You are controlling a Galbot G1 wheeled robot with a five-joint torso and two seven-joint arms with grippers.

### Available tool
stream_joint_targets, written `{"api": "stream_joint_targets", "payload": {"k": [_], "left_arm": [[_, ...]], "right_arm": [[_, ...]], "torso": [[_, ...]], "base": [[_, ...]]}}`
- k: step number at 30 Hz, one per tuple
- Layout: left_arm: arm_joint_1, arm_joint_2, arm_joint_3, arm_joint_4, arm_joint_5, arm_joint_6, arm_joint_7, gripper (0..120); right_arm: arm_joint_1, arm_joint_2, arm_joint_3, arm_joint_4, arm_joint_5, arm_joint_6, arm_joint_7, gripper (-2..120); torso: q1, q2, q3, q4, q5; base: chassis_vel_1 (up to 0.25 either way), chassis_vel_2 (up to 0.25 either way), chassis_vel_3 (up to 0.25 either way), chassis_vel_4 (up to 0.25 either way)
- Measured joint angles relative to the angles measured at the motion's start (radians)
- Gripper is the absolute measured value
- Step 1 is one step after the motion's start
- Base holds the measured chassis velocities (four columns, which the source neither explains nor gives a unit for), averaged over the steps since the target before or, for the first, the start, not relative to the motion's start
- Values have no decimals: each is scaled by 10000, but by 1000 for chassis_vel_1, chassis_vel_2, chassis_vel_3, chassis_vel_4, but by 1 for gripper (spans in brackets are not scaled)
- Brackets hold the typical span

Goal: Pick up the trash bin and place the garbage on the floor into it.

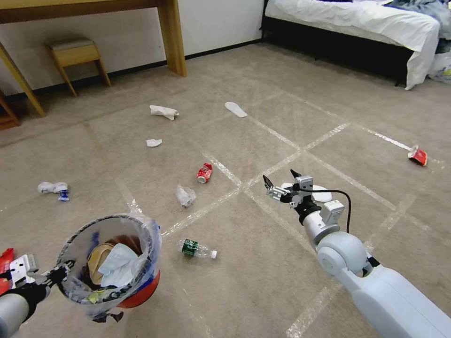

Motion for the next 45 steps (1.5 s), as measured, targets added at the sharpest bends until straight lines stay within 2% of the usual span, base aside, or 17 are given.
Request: {"api": "stream_joint_targets", "payload": {"k": [20, 34, 36, 37, 38, 39, 41, 42, 44, 45], "left_arm": [[228, -170, -106, -192, 122, 0, 6, 1], [246, -315, -73, -269, 322, -4, -24, 1], [261, -348, -83, -340, 334, -4, -56, 1], [261, -348, -83, -340, 334, -4, -56, 1], [276, -383, -97, -402, 334, -4, -70, 1], [276, -383, -97, -402, 334, -4, -70, 1], [300, -460, -110, -495, 332, -1, -83, 1], [300, -460, -110, -495, 332, -1, -83, 1], [300, -548, -125, -577, 327, 4, -86, 1], [300, -548, -125, -577, 327, 4, -86, 1]], "right_arm": [[-281, -137, 221, 197, -167, 6, 12, 100], [-16, -236, 4, 119, -315, -165, -148, 100], [504, -424, -616, 112, -251, -962, -69, 100], [504, -424, -616, 112, -251, -962, -69, 100], [848, -560, -1110, 182, -29, -1630, 87, 100], [848, -560, -1110, 182, -29, -1630, 87, 100], [1618, -759, -2157, 332, 733, -3034, 418, 100], [1618, -759, -2157, 332, 733, -3034, 418, 100], [2510, -754, -3179, 269, 1356, -4129, 672, 100], [2510, -754, -3179, 269, 1356, -4129, 672, 100]], "torso": [[1, 0, 0, 0, 0], [1, 0, 0, -4, 0], [1, 0, 0, 0, 0], [1, 0, 0, 0, 0], [0, 0, 0, 0, 0], [0, 0, 0, 0, 0], [1, 0, 0, -3, -1], [1, 0, 0, -3, -1], [0, 0, 0, 3, -1], [0, 0, 0, 3, -1]], "base": [[0, 0, 0, 0], [0, 0, 0, 0], [0, 0, 0, 0], [0, 0, 0, 0], [0, 0, 0, 0], [0, 0, 0, 0], [0, 0, 0, 0], [0, 0, 0, 0], [0, 0, 0, 0], [0, 0, 0, 0]]}}
